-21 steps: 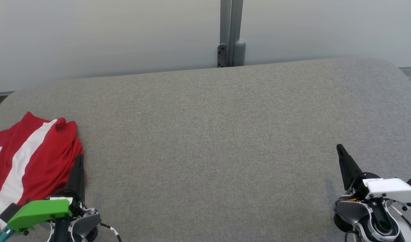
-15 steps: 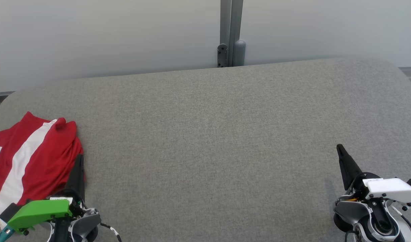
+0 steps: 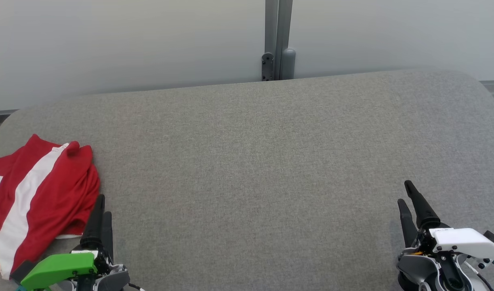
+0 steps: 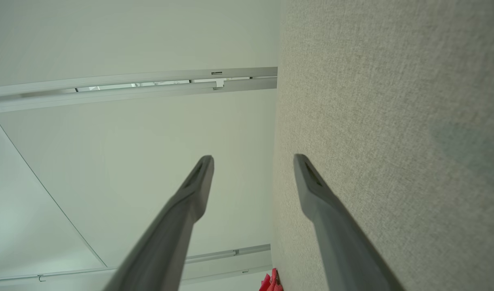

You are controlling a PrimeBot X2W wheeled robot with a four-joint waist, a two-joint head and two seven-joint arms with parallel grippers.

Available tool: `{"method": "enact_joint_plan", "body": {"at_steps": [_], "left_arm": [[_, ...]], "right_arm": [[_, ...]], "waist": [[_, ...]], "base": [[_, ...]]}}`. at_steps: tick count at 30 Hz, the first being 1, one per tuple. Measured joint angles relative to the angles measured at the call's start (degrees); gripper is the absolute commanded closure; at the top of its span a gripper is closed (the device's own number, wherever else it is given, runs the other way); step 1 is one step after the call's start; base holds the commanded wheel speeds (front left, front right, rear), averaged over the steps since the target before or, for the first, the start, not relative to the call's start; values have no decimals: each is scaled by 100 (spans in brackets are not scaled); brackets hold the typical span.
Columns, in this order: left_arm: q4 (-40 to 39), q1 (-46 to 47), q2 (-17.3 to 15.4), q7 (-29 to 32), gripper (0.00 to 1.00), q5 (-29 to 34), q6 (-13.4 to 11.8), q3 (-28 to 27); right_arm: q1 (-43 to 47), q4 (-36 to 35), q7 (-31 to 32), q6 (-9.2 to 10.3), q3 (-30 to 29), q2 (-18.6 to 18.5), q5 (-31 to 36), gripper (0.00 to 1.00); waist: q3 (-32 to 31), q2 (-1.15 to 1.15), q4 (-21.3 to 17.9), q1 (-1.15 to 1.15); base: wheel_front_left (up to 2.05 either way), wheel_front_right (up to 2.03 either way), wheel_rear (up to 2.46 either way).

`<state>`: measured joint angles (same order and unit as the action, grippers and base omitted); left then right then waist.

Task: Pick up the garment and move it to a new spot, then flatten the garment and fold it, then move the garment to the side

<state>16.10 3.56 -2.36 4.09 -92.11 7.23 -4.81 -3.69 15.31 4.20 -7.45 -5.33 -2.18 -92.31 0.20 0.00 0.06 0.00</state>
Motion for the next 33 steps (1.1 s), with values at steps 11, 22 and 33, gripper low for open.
{"method": "enact_joint_plan", "body": {"at_steps": [11,22,33], "left_arm": [[-29,-5,-4,-283,0,604,0,156],[-64,-4,-38,-526,0,2241,0,292],[-89,-5,-53,-755,0,3769,-12,359]], "right_arm": [[27,-221,-283,0,16,-36,1237,0],[27,-519,-533,0,162,-152,3158,0],[37,-570,-761,0,356,-276,4636,0]], "waist": [[2,0,2,0],[0,0,12,0],[-1,0,-5,0]], "base": [[0,0,0],[0,0,0],[0,0,0]]}}
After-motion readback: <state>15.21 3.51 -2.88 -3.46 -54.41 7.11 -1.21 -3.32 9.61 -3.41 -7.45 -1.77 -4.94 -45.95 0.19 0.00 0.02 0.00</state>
